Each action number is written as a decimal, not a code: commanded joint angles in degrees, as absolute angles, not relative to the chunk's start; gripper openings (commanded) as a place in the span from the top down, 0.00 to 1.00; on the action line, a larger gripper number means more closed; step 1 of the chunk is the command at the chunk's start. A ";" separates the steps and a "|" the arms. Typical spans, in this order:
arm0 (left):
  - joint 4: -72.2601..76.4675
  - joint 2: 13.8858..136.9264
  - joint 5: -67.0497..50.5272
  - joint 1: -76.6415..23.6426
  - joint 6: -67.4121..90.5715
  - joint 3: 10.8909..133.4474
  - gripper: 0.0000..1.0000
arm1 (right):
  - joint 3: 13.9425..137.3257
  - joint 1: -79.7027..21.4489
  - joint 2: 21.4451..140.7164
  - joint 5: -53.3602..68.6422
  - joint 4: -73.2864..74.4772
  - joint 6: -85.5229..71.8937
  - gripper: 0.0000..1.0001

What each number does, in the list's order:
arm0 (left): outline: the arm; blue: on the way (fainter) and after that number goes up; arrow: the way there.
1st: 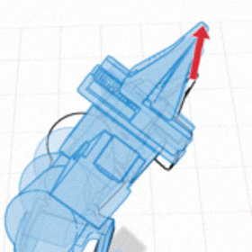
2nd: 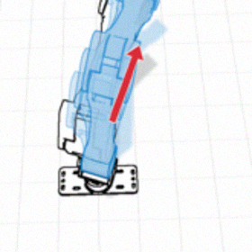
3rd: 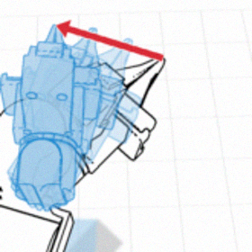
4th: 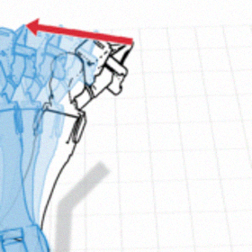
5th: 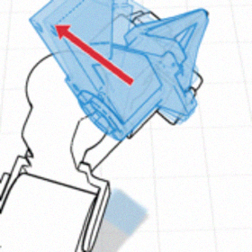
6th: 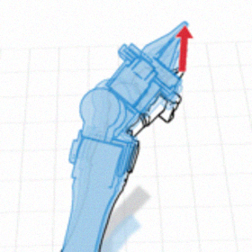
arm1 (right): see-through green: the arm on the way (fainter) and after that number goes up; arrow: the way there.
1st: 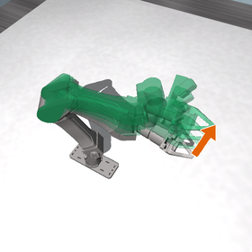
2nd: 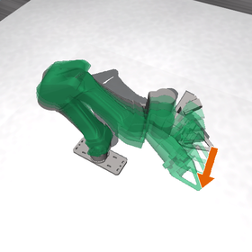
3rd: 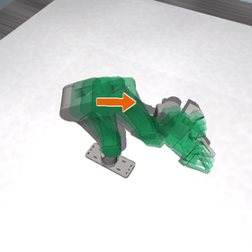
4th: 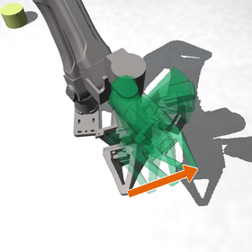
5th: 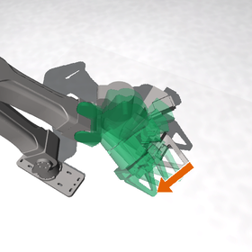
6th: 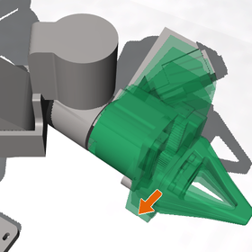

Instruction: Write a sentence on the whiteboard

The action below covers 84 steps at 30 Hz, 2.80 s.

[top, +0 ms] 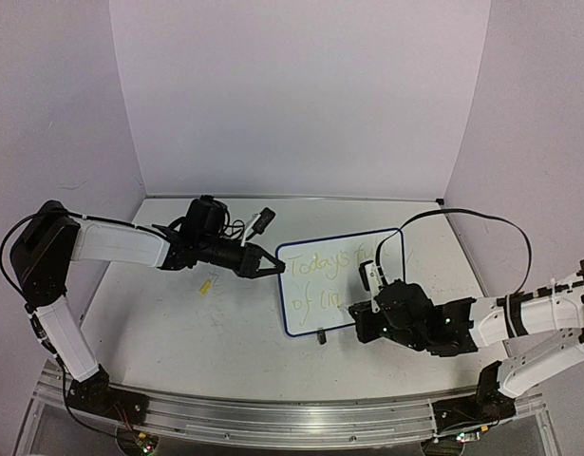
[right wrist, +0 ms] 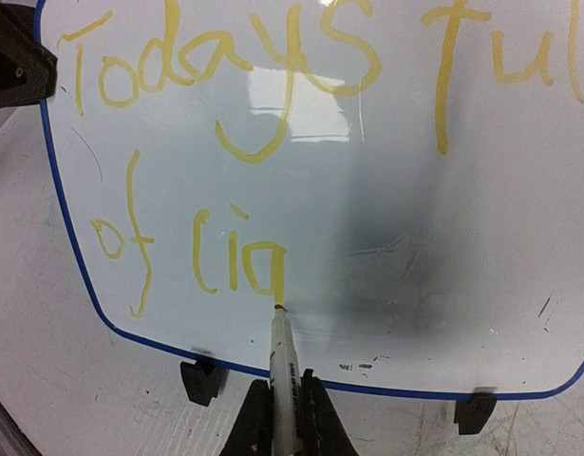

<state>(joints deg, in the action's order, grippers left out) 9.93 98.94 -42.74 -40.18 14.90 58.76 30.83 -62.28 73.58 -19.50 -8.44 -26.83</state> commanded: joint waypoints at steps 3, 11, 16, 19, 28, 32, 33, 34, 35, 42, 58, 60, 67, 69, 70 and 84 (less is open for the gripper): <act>8.35 97.72 -40.78 -40.78 13.36 60.03 1.00 | 30.58 -62.20 73.88 -19.04 -6.13 -26.87 1.00; 8.33 97.69 -40.79 -40.78 13.36 60.03 1.00 | 31.08 -62.90 75.32 -18.88 -6.02 -27.07 1.00; 8.31 97.78 -40.78 -40.78 13.36 60.10 1.00 | 31.39 -63.35 76.04 -18.82 -6.19 -27.15 1.00; 8.34 97.85 -40.87 -40.78 13.39 60.15 1.00 | 31.74 -63.59 76.77 -18.58 -6.98 -27.23 1.00; 8.30 97.75 -40.22 -40.81 13.11 59.81 1.00 | 35.88 -63.65 73.38 -18.80 -9.47 -26.71 1.00; 8.26 97.75 -40.43 -40.80 13.04 60.19 1.00 | 30.88 -62.57 65.71 -18.38 -8.54 -26.61 1.00; 8.26 97.88 -40.56 -40.82 13.09 60.48 1.00 | 30.38 -61.73 65.44 -18.41 -7.98 -26.75 1.00; 8.27 97.96 -40.56 -40.80 13.08 60.55 1.00 | 30.35 -61.33 65.41 -18.42 -7.56 -26.88 1.00; 8.30 97.99 -40.46 -40.78 13.05 60.41 1.00 | 30.44 -61.27 65.40 -18.54 -7.34 -27.02 1.00; 8.17 97.88 -40.31 -40.78 12.98 60.29 1.00 | 30.33 -61.31 62.87 -20.76 -5.84 -25.66 1.00; 8.17 98.09 -40.51 -40.78 13.10 60.27 1.00 | 32.06 -61.27 66.63 -22.61 -5.91 -24.88 1.00; 8.18 98.09 -40.58 -40.80 13.16 60.30 1.00 | 32.23 -61.27 66.99 -22.77 -5.98 -24.79 1.00; 8.17 98.00 -40.53 -40.78 13.10 60.21 1.00 | 32.45 -61.26 66.84 -23.64 -6.17 -24.74 1.00; 8.17 98.08 -40.52 -40.81 13.10 60.21 1.00 | 32.46 -61.29 66.64 -23.93 -6.15 -24.70 1.00; 8.17 98.08 -40.57 -40.79 13.10 60.21 1.00 | 32.52 -61.29 66.63 -23.99 -6.15 -24.67 1.00; 8.21 98.17 -40.69 -40.78 13.16 60.34 1.00 | 33.95 -61.26 68.03 -24.65 -6.52 -23.70 1.00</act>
<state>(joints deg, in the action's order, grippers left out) 9.93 98.94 -42.76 -40.21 14.79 58.81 31.52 -61.32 67.75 -22.77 -5.16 -24.30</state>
